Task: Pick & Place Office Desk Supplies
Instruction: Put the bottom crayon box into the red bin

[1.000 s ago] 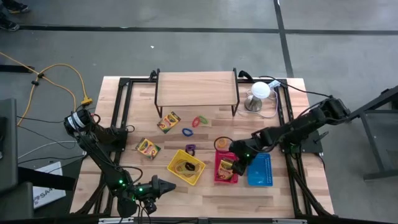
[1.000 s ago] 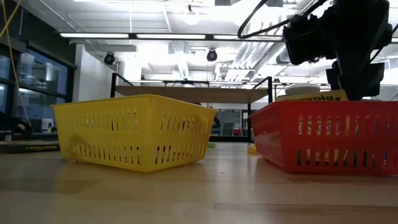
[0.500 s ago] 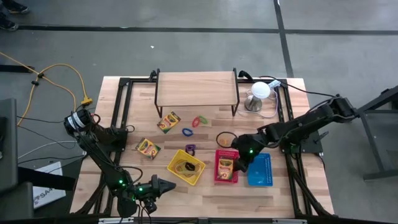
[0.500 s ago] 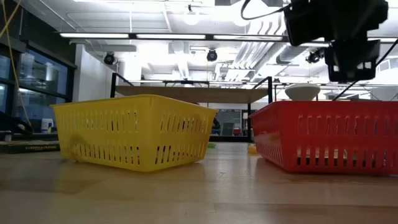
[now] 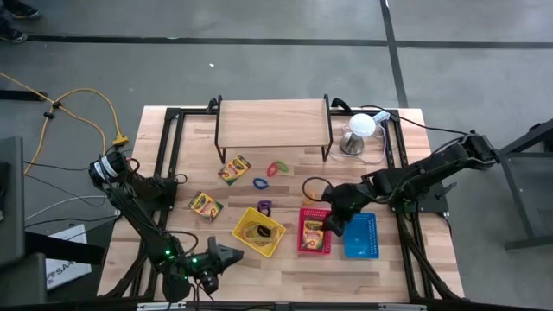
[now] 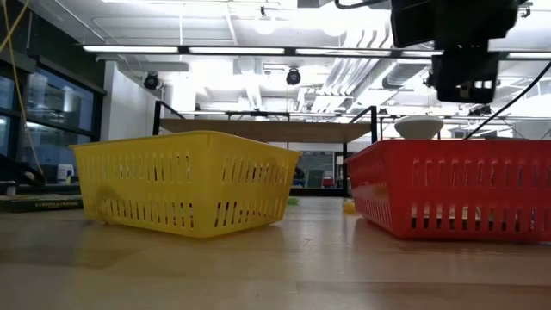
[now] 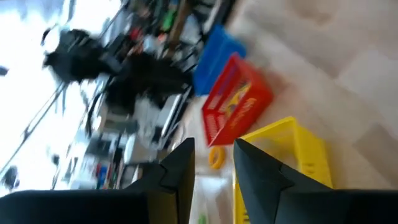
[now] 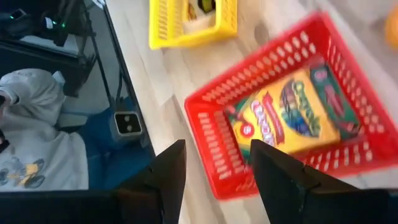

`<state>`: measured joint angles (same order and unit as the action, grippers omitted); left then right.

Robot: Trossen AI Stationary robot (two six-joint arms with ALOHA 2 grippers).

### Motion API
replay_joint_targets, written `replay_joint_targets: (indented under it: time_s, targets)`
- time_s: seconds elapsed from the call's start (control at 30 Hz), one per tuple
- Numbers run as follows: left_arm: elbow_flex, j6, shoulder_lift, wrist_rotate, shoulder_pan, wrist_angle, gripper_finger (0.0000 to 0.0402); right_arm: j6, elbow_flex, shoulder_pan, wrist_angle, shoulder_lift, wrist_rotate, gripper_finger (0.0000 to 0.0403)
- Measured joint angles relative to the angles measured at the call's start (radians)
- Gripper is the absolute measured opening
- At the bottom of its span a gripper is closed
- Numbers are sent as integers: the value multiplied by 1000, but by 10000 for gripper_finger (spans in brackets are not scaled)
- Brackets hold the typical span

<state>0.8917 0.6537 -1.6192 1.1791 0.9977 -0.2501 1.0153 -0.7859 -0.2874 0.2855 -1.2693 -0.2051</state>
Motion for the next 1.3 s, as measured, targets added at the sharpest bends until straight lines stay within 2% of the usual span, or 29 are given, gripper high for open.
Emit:
replay_joint_targets:
  time_s: [0.17, 0.4, 0.5, 0.6, 0.67, 0.8, 0.87, 1.0, 1.1, 1.2, 1.3]
  targets:
    - [0, -103, 0, 113, -8, 0, 105, -90, 0, 0, -73, 0, 81, 167]
    - [0, -270, 0, 119, -7, 8, 105, -248, 1, 0, -184, 0, 275, 167]
    - [0, -349, 2, 133, -8, 30, 105, -314, 1, 3, -232, 0, 330, 167]
    - [0, -482, 31, 132, -8, 123, 105, -363, 1, 22, -258, 0, 354, 167]
    - [0, -620, 72, 92, -13, 237, 105, -387, 1, 35, -267, 0, 363, 167]
    - [0, -951, 164, -64, -52, 521, 105, -394, 1, 56, -275, 0, 364, 167]
    - [0, -1043, 194, -129, -71, 644, 105, -394, 1, 66, -275, 0, 363, 167]
    - [0, -1081, 235, -294, -93, 785, 105, -393, 1, 84, -275, 0, 363, 167]
    - [0, -1083, 255, -376, -93, 855, 105, -393, 1, 93, -275, 0, 362, 167]
    - [0, -1127, 279, -400, -92, 935, 105, -389, 1, 94, -276, 0, 360, 167]
    - [0, -1240, 309, -405, -87, 1037, 105, -388, 1, 94, -284, 0, 339, 167]
